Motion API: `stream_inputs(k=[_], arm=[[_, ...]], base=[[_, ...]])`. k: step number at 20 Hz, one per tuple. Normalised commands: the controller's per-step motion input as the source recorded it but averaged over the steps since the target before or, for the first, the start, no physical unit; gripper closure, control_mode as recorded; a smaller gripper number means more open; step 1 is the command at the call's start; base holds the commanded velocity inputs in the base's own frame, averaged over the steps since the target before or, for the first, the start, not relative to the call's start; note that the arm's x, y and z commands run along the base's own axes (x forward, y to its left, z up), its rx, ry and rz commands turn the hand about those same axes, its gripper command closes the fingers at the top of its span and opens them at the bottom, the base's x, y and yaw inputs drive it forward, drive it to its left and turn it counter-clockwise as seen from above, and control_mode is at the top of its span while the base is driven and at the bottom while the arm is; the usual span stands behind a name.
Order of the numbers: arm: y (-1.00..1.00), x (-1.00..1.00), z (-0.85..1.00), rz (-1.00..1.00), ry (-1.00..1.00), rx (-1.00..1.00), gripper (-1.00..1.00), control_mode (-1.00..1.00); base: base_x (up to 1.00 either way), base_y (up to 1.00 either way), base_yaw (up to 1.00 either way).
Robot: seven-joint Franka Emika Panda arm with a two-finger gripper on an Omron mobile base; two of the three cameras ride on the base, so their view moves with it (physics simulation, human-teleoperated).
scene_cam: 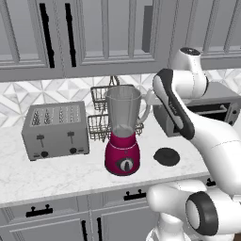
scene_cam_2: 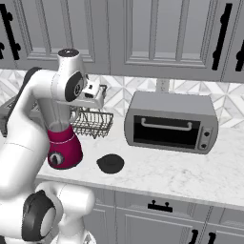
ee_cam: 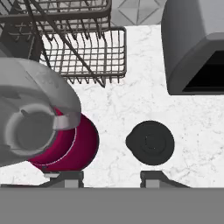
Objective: Close the lid blender by securely placing the lid on top.
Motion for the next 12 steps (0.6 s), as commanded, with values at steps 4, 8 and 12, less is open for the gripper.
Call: stream_inputs(k=[4,8,12], arm=[[-0.13,-0.4,-0.02,-0.02,-0.02,0.02,-1.0,-1.0],[-0.45,-0.79,-0.27,-0.11,-0.01,0.09,-1.0,-1.0],[-0.45,-0.41,-0.49,-0.14,0.0,0.06,-1.0,-1.0]], base=[[0.0,0.0,0.0],[0.0,0.0,0.0],[0.0,0.0,0.0]])
